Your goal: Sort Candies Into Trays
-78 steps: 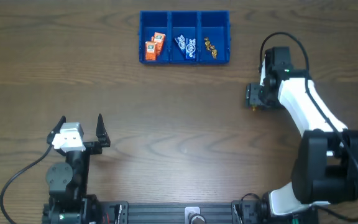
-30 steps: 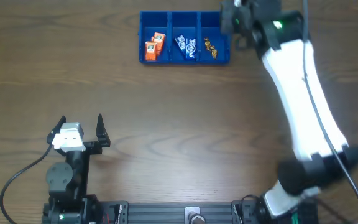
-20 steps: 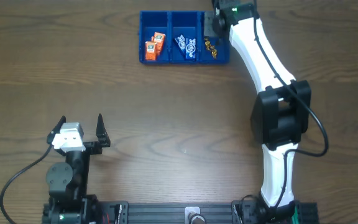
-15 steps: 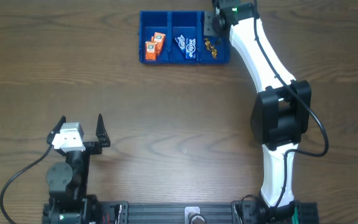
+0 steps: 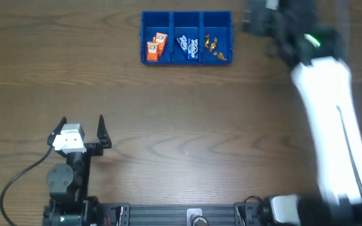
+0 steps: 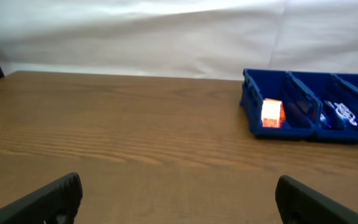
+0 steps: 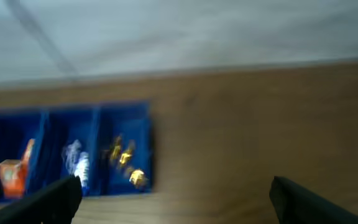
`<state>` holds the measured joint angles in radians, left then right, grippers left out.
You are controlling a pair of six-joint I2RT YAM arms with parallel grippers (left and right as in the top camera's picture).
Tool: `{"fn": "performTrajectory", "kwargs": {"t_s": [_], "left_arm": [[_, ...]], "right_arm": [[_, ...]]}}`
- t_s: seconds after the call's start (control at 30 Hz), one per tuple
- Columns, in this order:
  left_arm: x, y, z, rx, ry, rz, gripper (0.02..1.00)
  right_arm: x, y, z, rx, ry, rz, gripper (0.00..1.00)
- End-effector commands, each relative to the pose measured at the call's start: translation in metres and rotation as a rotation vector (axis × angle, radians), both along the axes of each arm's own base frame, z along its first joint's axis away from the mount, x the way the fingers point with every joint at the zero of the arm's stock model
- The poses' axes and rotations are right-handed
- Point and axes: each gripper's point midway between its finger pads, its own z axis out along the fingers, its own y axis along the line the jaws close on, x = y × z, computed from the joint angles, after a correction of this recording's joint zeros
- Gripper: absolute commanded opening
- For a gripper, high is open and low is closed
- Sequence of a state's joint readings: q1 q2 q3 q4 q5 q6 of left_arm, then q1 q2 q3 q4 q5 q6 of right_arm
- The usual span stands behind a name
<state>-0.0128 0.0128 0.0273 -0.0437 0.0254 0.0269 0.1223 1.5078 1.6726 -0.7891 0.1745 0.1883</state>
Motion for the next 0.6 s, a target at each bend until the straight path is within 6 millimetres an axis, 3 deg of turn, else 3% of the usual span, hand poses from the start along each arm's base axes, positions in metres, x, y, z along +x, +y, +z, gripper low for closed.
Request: {"fn": "performTrajectory", "kwargs": {"t_s": [0.03, 0.1, 0.27, 0.47, 0.6], "left_arm": [[-0.001, 0.002, -0.018, 0.005, 0.053, 0.011, 0.998], [-0.001, 0.003, -0.018, 0.005, 0.053, 0.012, 0.998], [-0.001, 0.002, -0.018, 0.005, 0.052, 0.011, 0.998], [-0.001, 0.002, -0.018, 0.005, 0.053, 0.011, 0.998], [-0.001, 0.002, -0.018, 0.005, 0.053, 0.011, 0.996]], "right_arm": [[-0.082, -0.046, -0.018, -0.045, -0.048, -0.083, 0.998], [-0.126, -0.044, -0.042, -0.055, -0.093, -0.063, 0.998], [-0.176, -0.046, -0.098, -0.024, -0.272, -0.062, 0.998], [-0.197, -0.023, -0.139, 0.042, -0.487, 0.07, 0.998], [-0.196, -0.02, -0.158, 0.045, -0.513, 0.084, 1.0]]}}
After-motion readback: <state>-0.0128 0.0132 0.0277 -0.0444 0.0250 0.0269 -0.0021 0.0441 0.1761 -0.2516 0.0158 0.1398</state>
